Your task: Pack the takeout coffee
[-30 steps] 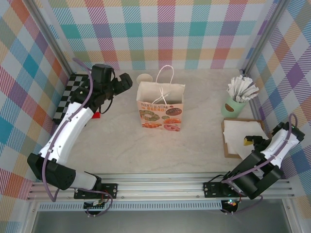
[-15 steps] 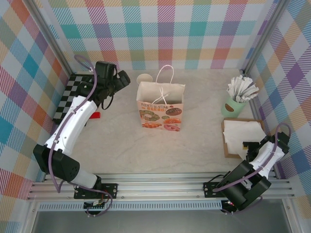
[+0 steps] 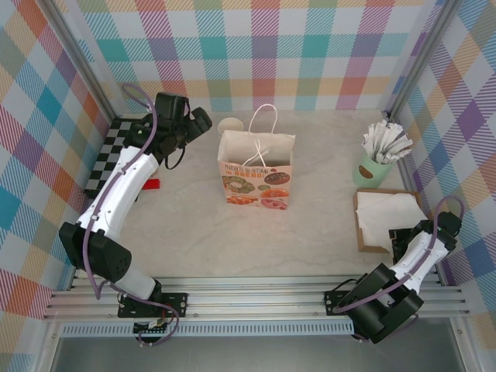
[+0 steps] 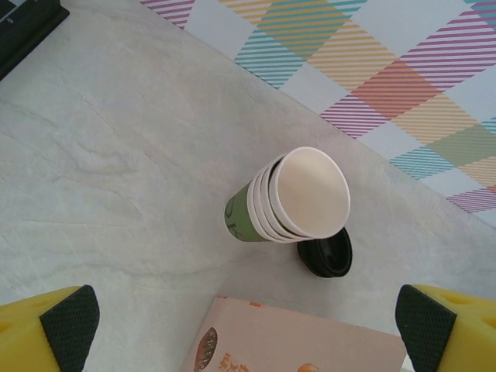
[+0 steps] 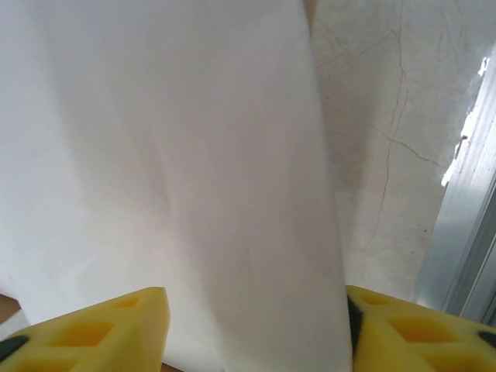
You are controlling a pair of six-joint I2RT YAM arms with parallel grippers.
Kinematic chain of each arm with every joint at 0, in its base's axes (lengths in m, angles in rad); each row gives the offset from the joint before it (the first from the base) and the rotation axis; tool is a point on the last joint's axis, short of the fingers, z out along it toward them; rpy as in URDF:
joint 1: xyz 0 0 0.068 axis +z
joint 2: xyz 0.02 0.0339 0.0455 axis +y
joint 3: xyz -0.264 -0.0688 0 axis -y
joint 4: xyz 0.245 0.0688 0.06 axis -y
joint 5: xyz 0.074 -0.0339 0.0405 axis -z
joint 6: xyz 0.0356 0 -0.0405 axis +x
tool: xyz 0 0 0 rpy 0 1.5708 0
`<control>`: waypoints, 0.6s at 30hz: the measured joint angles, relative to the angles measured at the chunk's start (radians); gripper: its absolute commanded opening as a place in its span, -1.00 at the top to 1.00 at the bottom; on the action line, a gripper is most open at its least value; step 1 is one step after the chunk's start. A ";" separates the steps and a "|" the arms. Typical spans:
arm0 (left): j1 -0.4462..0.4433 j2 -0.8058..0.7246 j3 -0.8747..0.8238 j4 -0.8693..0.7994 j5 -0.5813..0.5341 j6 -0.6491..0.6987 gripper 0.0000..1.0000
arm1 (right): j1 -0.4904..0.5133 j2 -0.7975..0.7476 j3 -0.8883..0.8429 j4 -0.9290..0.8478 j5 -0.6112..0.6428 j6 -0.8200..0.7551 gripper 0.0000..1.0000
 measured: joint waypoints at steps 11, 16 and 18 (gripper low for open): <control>0.001 0.010 0.000 0.000 0.021 -0.015 -1.00 | 0.000 -0.051 0.000 -0.013 -0.006 0.023 0.46; 0.001 0.022 0.000 0.003 0.032 -0.025 -1.00 | 0.000 -0.090 0.001 -0.032 -0.008 0.043 0.74; 0.001 0.029 0.000 0.003 0.035 -0.026 -1.00 | 0.000 -0.102 0.008 -0.045 -0.007 0.040 0.87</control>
